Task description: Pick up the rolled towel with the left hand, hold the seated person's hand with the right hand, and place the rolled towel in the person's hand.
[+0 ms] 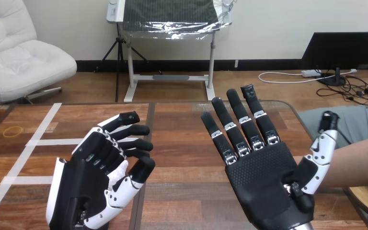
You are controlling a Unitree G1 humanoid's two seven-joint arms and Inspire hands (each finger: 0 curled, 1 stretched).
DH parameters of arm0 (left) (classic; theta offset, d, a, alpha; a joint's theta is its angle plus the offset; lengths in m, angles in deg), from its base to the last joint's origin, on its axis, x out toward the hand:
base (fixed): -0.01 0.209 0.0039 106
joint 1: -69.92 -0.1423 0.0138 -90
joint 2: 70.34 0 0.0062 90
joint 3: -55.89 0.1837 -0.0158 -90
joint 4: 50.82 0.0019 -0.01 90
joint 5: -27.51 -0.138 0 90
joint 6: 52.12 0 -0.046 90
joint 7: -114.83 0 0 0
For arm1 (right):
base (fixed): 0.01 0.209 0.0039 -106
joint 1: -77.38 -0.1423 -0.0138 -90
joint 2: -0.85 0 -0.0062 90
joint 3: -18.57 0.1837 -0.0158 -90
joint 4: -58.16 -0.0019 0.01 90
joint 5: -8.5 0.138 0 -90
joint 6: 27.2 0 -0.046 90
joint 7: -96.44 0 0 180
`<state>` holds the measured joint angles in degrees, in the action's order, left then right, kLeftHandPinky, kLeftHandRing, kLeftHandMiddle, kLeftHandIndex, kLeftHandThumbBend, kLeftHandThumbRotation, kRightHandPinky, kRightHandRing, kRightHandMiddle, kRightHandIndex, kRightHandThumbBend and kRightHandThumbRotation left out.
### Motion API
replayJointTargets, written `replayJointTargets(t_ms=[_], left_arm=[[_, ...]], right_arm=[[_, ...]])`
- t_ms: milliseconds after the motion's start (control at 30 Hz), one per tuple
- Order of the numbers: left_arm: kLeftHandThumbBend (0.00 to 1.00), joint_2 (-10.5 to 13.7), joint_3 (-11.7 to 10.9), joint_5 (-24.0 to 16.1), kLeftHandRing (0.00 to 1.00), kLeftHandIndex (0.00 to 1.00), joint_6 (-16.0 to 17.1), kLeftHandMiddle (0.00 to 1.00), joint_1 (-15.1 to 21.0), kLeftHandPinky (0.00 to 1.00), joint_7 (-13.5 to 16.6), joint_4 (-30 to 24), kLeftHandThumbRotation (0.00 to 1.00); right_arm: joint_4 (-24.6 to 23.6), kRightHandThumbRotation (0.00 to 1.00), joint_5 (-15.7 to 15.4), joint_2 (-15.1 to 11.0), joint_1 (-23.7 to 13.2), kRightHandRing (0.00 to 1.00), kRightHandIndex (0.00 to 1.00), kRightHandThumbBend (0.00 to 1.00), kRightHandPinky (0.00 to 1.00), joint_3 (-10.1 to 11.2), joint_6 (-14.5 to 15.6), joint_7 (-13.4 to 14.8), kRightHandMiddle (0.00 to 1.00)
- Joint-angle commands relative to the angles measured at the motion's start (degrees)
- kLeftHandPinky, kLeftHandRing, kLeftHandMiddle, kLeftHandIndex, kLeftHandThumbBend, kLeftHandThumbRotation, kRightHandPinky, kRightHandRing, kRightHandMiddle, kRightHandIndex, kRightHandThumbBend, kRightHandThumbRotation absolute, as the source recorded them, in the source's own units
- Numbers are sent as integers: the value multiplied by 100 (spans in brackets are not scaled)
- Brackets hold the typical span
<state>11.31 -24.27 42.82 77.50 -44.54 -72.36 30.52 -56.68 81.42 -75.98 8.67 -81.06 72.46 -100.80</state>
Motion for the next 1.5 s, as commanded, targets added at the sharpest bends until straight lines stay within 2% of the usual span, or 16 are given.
replayJointTargets(t_ms=[0, 67, 100, 167, 200, 267, 300, 400, 433, 500, 533, 600, 700, 900, 1300, 1467], left_arm=[[61, -315, 73, 312, 58, 70, 19, 66, 242, 51, -149, -163, 24], [62, -320, 85, 383, 58, 69, 19, 66, 229, 51, -185, -175, 24], [62, -350, 87, 375, 58, 69, 34, 66, 202, 51, -161, -190, 23], [62, -390, 85, 355, 58, 69, 55, 65, 175, 51, -133, -201, 23], [62, -425, 86, 315, 58, 69, 86, 65, 149, 51, -98, -213, 23], [62, -459, 89, 269, 58, 69, 117, 65, 128, 51, -60, -227, 24], [62, -500, 75, 172, 58, 69, 174, 65, 106, 51, -6, -222, 25], [61, -572, 36, -57, 58, 70, 315, 66, 78, 51, 99, -191, 27], [60, -700, -46, -390, 60, 72, 490, 68, 78, 53, 251, -123, 34], [60, -875, -160, -886, 60, 73, 755, 69, 92, 54, 499, -7, 35], [60, -921, -191, -1025, 61, 74, 832, 69, 103, 55, 577, 32, 36], [59, -960, -229, -1182, 62, 75, 916, 70, 118, 56, 678, 91, 38], [59, -1001, -262, -1354, 64, 76, 975, 72, 118, 58, 815, 143, 43], [60, -973, -211, -1532, 66, 78, 953, 74, 87, 61, 997, 141, 50], [60, -763, 69, -1548, 73, 84, 910, 79, 32, 68, 1112, 122, 71], [61, -662, 203, -1535, 76, 85, 898, 81, 23, 70, 1111, 126, 79]], right_arm=[[-145, 91, -674, 361, -226, 100, 100, 55, 100, 114, -409, -281, 100], [-167, 90, -1047, 364, -197, 100, 100, 54, 100, 91, -586, -308, 100], [-182, 89, -1394, 344, -175, 100, 100, 54, 100, 72, -765, -341, 100], [-183, 86, -1766, 333, -154, 100, 100, 53, 100, 53, -962, -387, 100], [-208, 85, -2101, 308, -123, 100, 100, 53, 100, 35, -1137, -384, 100], [-231, 79, -2455, 292, -91, 100, 100, 53, 100, 13, -1326, -371, 100], [-249, 78, -2823, 284, -65, 100, 100, 53, 100, -8, -1528, -325, 100], [-275, 76, -3507, 326, -15, 100, 100, 52, 100, -49, -1915, -185, 100], [-221, 66, -4454, 351, -3, 100, 94, 53, 100, -12, -2452, 35, 99], [-145, 66, -5853, 371, 31, 100, 94, 50, 100, 37, -3198, 378, 99], [-132, 64, -6233, 360, 47, 100, 94, 48, 100, 46, -3369, 484, 99], [-131, 62, -6635, 335, 68, 100, 94, 45, 100, 57, -3499, 644, 99], [-95, 59, -7082, 310, 66, 99, 95, 42, 100, 69, -3692, 829, 99], [-26, 51, -7705, 239, 65, 100, 95, 37, 100, 60, -3964, 1119, 100], [-9, 44, -8559, 111, 142, 100, 95, 35, 94, -46, -4136, 1673, 100], [38, 43, -8752, 69, 156, 100, 96, 35, 93, -93, -4205, 1857, 100]])
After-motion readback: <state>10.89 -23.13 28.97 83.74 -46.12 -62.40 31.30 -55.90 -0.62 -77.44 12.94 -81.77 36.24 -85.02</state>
